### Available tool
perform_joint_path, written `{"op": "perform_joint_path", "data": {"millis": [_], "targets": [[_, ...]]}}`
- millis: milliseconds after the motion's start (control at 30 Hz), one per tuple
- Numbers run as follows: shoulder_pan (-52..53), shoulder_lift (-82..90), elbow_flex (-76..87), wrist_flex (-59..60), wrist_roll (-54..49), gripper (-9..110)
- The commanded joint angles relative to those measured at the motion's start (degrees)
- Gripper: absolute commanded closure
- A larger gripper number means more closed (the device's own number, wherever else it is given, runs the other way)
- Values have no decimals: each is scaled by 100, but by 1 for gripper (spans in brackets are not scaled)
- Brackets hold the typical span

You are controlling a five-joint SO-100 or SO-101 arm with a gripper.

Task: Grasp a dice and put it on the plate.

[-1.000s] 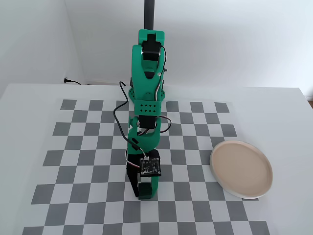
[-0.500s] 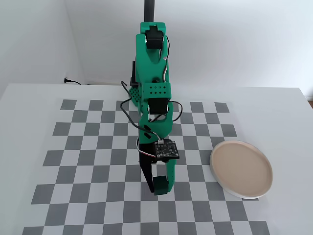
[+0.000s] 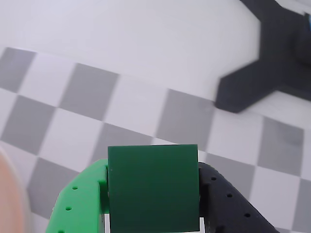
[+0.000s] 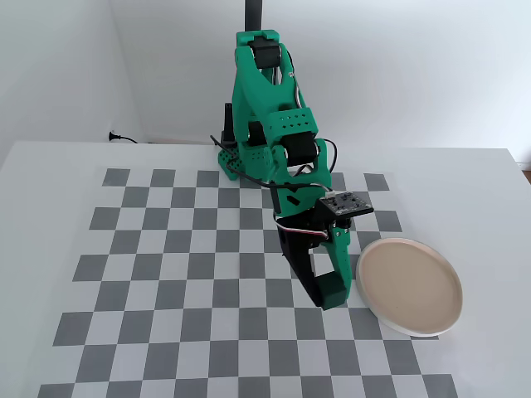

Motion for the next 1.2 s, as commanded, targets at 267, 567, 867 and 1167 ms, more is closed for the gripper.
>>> {"op": "perform_joint_path", "data": {"millis": [267,567,867,1167], "targets": [[-1160,642,-527,44,-70,106],[-1907,598,-492,220,-70,106],[-2628,606,-492,606,62,106],[-2988,562,-510,501,0,106]]}}
